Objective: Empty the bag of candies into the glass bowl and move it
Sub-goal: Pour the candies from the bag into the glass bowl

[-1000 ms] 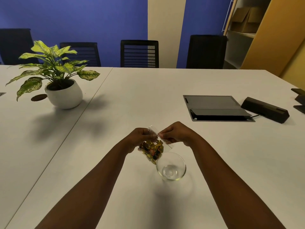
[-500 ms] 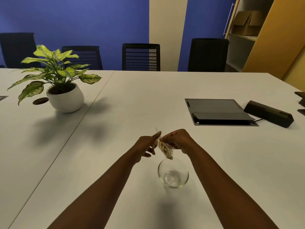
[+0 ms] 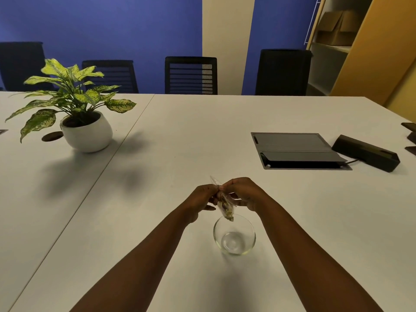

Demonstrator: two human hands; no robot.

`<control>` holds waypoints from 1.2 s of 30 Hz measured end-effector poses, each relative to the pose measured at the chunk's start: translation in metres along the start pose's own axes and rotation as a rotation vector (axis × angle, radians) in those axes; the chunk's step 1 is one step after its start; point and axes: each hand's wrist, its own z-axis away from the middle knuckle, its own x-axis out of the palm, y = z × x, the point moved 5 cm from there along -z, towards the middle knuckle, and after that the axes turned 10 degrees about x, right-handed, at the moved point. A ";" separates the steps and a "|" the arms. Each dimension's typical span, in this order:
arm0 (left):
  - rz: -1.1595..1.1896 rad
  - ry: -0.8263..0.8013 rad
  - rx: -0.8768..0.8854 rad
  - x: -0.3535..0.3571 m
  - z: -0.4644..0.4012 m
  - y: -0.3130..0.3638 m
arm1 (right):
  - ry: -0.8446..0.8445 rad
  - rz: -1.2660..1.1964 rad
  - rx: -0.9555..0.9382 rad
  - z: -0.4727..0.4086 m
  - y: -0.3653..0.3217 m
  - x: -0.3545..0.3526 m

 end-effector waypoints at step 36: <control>0.248 0.222 -0.105 0.000 -0.006 0.006 | -0.123 -0.279 0.113 -0.032 0.055 -0.026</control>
